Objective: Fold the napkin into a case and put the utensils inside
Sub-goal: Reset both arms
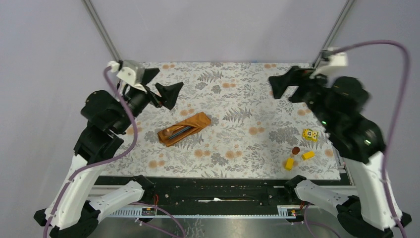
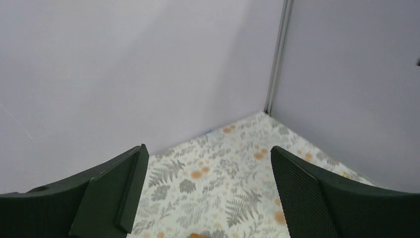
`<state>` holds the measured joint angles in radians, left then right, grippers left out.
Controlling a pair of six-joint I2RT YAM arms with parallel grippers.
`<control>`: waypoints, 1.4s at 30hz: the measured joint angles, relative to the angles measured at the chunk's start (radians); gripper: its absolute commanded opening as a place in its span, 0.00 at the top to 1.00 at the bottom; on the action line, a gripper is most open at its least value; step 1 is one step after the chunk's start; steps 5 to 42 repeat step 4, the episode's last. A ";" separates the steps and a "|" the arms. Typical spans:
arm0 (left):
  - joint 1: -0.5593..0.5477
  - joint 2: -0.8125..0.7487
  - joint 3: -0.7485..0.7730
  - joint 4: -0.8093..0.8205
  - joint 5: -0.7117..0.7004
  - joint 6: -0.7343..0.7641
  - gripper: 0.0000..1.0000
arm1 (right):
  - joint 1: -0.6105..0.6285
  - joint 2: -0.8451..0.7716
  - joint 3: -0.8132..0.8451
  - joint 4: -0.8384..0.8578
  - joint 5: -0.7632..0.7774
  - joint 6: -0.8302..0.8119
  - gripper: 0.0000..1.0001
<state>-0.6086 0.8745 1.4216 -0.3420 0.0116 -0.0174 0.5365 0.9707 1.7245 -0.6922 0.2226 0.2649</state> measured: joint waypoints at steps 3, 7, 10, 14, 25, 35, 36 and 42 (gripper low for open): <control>0.000 -0.039 -0.004 0.076 -0.029 -0.011 0.01 | 0.000 -0.062 0.051 -0.008 0.033 -0.039 0.01; 0.000 -0.051 -0.008 0.100 -0.039 -0.015 0.01 | 0.000 -0.082 0.048 -0.006 0.040 -0.049 0.01; 0.000 -0.051 -0.008 0.100 -0.039 -0.015 0.01 | 0.000 -0.082 0.048 -0.006 0.040 -0.049 0.01; 0.000 -0.051 -0.008 0.100 -0.039 -0.015 0.01 | 0.000 -0.082 0.048 -0.006 0.040 -0.049 0.01; 0.000 -0.051 -0.008 0.100 -0.039 -0.015 0.01 | 0.000 -0.082 0.048 -0.006 0.040 -0.049 0.01; 0.000 -0.051 -0.008 0.100 -0.039 -0.015 0.01 | 0.000 -0.082 0.048 -0.006 0.040 -0.049 0.01; 0.000 -0.051 -0.008 0.100 -0.039 -0.015 0.01 | 0.000 -0.082 0.048 -0.006 0.040 -0.049 0.01; 0.000 -0.051 -0.008 0.100 -0.039 -0.015 0.01 | 0.000 -0.082 0.048 -0.006 0.040 -0.049 0.01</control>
